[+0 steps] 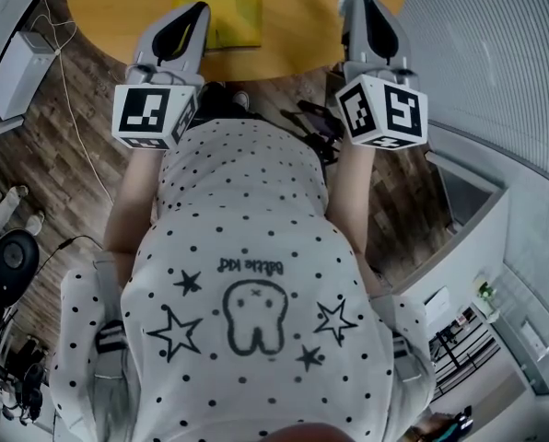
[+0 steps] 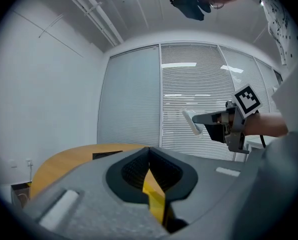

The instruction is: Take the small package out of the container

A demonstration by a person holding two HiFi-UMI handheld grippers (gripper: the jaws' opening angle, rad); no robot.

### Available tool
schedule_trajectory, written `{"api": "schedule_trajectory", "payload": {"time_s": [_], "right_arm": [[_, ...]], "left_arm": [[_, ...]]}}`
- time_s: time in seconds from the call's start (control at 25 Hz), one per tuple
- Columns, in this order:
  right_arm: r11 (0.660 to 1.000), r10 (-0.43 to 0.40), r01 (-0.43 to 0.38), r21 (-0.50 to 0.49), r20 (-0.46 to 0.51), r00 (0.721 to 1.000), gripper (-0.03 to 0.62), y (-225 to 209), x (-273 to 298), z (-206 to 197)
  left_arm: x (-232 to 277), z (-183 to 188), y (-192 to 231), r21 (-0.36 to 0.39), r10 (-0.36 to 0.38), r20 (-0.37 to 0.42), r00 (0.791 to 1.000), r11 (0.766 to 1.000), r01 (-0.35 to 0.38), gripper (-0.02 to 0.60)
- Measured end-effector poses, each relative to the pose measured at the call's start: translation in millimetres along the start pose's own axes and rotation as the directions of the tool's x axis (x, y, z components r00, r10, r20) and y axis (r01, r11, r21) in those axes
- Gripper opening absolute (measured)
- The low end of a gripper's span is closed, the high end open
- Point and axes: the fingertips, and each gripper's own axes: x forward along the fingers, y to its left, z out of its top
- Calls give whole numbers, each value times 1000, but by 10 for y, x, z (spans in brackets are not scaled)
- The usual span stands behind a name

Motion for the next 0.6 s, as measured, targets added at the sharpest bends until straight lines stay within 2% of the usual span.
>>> {"api": "schedule_trajectory", "payload": {"time_s": [0.2, 0.6], "right_arm": [[1000, -9, 9, 2, 17, 1000, 3, -169, -209, 22], [999, -32, 32, 8, 61, 998, 3, -222, -383, 99]], "left_arm": [[31, 7, -269, 11, -16, 5, 1000, 1000, 16, 11], [-36, 121, -284, 4, -21, 35, 999, 1000, 21, 11]]}}
